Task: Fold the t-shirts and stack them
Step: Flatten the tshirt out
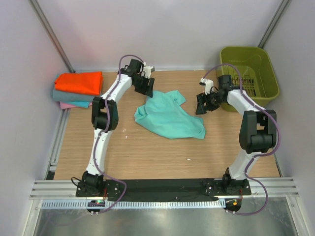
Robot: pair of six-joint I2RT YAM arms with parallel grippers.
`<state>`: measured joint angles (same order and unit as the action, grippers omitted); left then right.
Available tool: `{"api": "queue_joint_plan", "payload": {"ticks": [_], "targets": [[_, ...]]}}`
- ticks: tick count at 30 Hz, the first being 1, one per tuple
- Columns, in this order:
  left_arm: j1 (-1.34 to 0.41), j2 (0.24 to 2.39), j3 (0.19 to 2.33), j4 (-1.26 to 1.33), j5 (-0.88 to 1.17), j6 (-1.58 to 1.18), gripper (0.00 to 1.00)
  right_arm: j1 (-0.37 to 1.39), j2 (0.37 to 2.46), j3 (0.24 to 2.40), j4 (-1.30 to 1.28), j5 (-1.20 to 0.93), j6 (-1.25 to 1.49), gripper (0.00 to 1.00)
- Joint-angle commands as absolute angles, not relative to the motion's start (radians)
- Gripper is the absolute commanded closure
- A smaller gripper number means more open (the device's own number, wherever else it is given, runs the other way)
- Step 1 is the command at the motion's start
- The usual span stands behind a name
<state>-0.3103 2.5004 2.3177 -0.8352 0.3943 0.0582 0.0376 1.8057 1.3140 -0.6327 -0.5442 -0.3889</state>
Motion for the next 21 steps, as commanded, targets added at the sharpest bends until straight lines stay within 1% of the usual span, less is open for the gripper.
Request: {"api": "queue_joint_plan", "payload": {"ticks": [1,3,6,9,10,13,16,17,18,20,21], "targets": [[-0.319,2.52,2.375,-0.801,0.429,0.051,0.43,0.044,1.709,1.298,-0.62,-0.546,-0.376,0.28],[-0.324,2.534,2.378,-0.805,0.446,0.057,0.44,0.044,1.697,1.283,-0.62,-0.542,-0.377,0.28],[-0.328,2.542,2.369,-0.821,0.517,0.058,0.49,0.044,1.684,1.263,-0.617,-0.532,-0.379,0.28],[-0.333,2.539,2.347,-0.83,0.586,0.048,0.59,0.043,1.671,1.256,-0.615,-0.531,-0.377,0.28],[-0.333,2.537,2.342,-0.841,0.6,0.048,0.71,0.044,1.669,1.256,-0.615,-0.528,-0.377,0.27],[-0.336,2.493,2.315,-0.87,0.6,0.063,0.96,0.044,1.658,1.262,-0.612,-0.515,-0.377,0.28],[-0.336,2.374,2.251,-0.896,0.586,0.043,1.0,0.044,1.641,1.273,-0.614,-0.506,-0.387,0.28],[-0.334,2.246,2.226,-0.891,0.595,0.032,1.0,0.044,1.638,1.278,-0.614,-0.499,-0.388,0.28],[-0.336,2.18,2.161,-0.867,0.644,0.023,1.0,0.044,1.629,1.276,-0.608,-0.496,-0.388,0.28],[-0.351,1.983,2.108,-0.845,0.647,0.023,1.0,0.044,1.623,1.27,-0.606,-0.486,-0.388,0.28],[-0.377,1.924,2.086,-0.876,0.649,0.043,1.0,0.044,1.615,1.267,-0.604,-0.486,-0.39,0.28]]}}
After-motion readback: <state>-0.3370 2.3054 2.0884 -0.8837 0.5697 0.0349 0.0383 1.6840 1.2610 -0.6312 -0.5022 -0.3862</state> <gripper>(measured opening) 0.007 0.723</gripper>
